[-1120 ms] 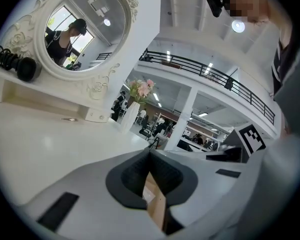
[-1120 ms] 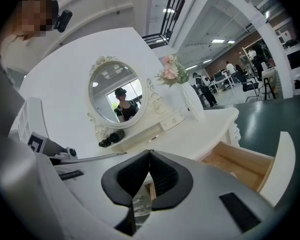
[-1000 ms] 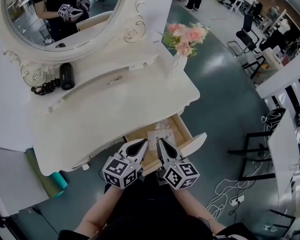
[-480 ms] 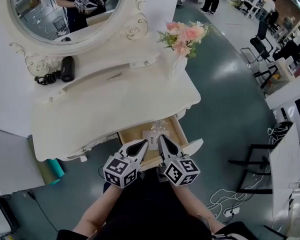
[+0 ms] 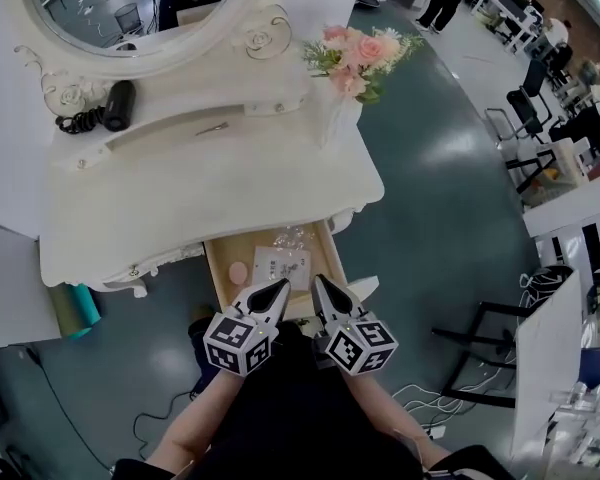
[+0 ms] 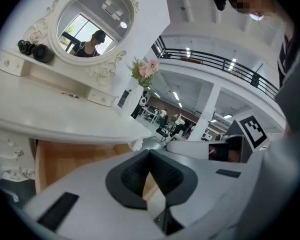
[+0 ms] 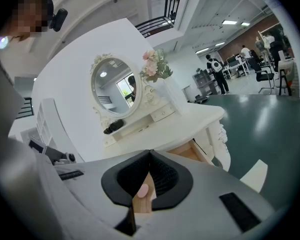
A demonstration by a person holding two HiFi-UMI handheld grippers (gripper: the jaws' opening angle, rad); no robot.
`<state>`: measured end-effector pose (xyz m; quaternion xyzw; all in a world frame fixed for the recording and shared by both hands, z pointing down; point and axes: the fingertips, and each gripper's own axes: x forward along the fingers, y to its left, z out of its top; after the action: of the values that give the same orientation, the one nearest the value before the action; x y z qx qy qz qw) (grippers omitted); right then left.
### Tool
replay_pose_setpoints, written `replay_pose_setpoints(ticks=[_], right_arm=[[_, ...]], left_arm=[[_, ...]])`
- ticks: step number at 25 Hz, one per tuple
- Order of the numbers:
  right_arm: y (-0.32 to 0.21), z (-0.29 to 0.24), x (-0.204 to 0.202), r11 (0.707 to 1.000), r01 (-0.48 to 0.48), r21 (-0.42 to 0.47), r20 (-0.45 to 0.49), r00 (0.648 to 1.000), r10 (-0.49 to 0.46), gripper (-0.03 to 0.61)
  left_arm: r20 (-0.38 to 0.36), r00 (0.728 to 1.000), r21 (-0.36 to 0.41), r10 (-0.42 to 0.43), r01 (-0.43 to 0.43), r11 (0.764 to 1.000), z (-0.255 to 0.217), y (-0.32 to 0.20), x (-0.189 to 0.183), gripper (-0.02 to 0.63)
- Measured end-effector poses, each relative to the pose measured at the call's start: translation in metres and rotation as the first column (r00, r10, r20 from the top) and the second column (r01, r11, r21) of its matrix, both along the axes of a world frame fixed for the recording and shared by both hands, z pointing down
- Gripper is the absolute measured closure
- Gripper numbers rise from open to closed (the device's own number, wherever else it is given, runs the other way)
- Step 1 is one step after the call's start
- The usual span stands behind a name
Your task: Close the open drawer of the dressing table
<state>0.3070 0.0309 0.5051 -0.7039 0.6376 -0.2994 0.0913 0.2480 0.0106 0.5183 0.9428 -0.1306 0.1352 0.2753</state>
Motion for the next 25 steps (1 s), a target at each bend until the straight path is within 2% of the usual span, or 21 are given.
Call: replay_pose_setpoints(ticks=[6,11,25], right_arm=[[0.031,0.025,0.008,0.997,0.038,-0.064,0.023,0.999,-0.036,0.558],[0.054,0.048,0.008,0.991,0.050,-0.127,0.049,0.998,-0.044,0.558],[0.091,0.098,-0.006,0.967,0.066,-0.245,0.164,0.986,-0.026,0.558]], left_arm=[[0.066,0.997,-0.044,-0.044,0.047,0.998,0.028,0.030,0.005,0.615],[0.128,0.991,-0.082,-0.041,0.051,0.995,0.049,0.055,-0.002,0.615],[0.279,0.957,-0.196,-0.075,0.133,0.972,0.107,0.088,-0.031,0.615]])
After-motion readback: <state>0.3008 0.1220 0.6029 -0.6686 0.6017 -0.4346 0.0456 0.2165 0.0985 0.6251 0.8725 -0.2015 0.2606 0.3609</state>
